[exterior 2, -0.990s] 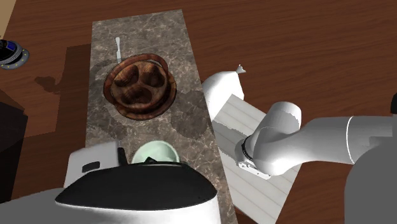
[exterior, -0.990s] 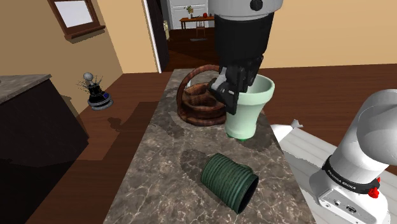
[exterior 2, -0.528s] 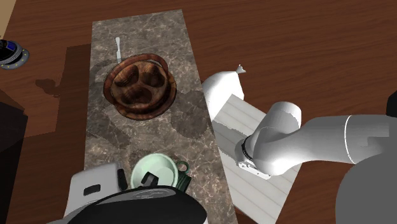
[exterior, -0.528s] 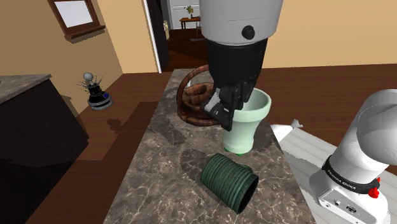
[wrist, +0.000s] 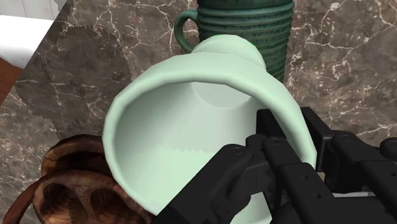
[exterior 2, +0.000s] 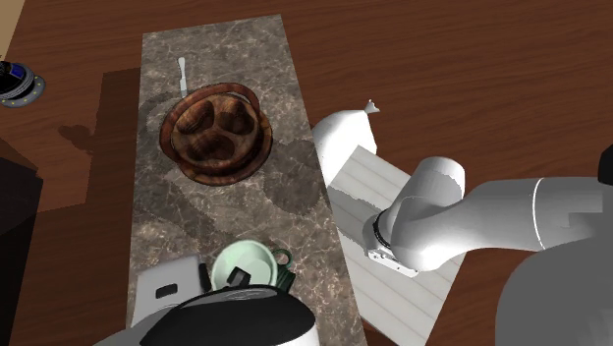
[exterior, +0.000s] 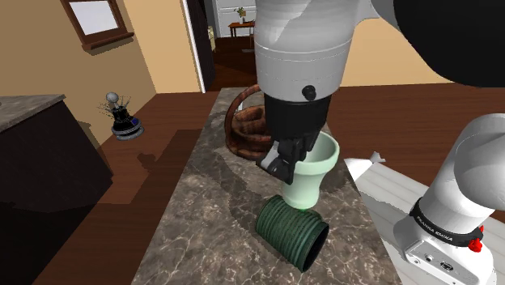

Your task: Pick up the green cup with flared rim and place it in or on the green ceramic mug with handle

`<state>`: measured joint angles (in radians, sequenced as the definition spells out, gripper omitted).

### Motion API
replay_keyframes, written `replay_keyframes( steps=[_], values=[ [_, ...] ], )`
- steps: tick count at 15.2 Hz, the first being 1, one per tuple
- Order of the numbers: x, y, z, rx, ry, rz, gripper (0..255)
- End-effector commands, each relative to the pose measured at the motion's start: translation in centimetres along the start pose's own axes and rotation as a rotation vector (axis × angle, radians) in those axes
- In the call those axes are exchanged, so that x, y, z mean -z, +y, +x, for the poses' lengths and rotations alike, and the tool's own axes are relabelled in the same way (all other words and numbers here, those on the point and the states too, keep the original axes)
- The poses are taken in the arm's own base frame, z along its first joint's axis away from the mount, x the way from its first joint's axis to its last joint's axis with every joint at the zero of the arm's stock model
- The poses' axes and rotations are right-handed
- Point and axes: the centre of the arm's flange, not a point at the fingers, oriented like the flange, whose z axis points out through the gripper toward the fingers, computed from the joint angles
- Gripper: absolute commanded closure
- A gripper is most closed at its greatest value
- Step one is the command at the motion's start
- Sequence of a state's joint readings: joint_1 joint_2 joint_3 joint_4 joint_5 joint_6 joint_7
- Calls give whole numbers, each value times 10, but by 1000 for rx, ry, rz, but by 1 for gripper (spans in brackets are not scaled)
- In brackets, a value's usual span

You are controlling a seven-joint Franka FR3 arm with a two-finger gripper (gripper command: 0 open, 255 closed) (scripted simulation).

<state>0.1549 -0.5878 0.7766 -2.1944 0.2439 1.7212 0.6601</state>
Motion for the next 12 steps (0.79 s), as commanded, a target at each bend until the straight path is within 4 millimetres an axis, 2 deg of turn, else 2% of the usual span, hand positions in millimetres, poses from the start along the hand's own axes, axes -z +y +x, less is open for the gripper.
replay_keyframes(
  steps=[1, 7, 12],
  values=[
    [-12, -2, -1, 0, 1, 0, 255],
    [-45, -6, -4, 0, 1, 0, 255],
    [-45, -6, -4, 0, 1, 0, 255]
  ],
)
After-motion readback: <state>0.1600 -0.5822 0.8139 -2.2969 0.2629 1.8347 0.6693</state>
